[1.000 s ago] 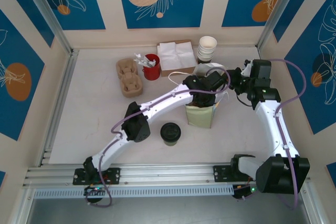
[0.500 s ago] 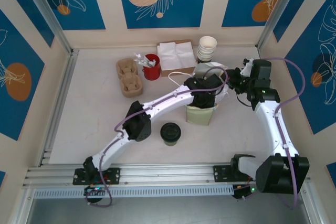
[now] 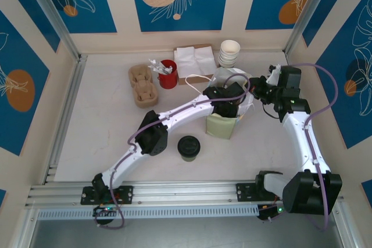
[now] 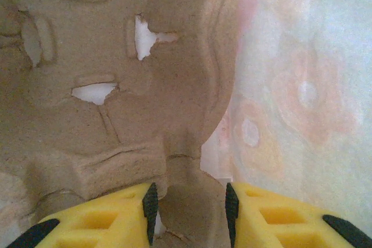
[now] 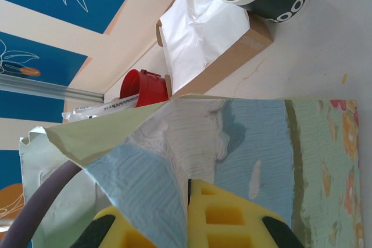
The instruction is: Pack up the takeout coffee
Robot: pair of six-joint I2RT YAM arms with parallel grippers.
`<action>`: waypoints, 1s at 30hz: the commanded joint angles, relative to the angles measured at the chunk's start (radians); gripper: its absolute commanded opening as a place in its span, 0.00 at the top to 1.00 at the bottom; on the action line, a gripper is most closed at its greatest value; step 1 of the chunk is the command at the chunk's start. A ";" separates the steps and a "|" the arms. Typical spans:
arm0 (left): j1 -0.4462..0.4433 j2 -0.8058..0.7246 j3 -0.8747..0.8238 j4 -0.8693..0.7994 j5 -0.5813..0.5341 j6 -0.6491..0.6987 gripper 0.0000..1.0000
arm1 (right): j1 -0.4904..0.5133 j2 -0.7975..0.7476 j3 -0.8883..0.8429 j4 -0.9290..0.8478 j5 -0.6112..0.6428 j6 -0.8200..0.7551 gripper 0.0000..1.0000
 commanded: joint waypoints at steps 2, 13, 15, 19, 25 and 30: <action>0.011 0.028 -0.026 -0.020 0.018 -0.005 0.61 | -0.001 -0.026 0.019 0.022 -0.077 -0.023 1.00; 0.015 0.045 -0.055 0.018 0.090 0.006 0.61 | -0.005 -0.003 0.033 0.030 -0.105 -0.034 1.00; 0.014 0.036 -0.075 0.043 0.113 0.018 0.61 | -0.005 0.005 0.033 0.034 -0.116 -0.029 1.00; 0.017 0.024 -0.097 0.079 0.142 0.028 0.61 | -0.004 0.016 0.027 0.050 -0.123 -0.019 1.00; 0.018 0.037 -0.102 0.087 0.139 0.029 0.61 | 0.002 0.028 0.018 0.058 -0.120 -0.018 1.00; 0.017 0.018 -0.076 0.065 0.118 0.040 0.59 | 0.007 0.032 0.021 0.053 -0.118 -0.019 1.00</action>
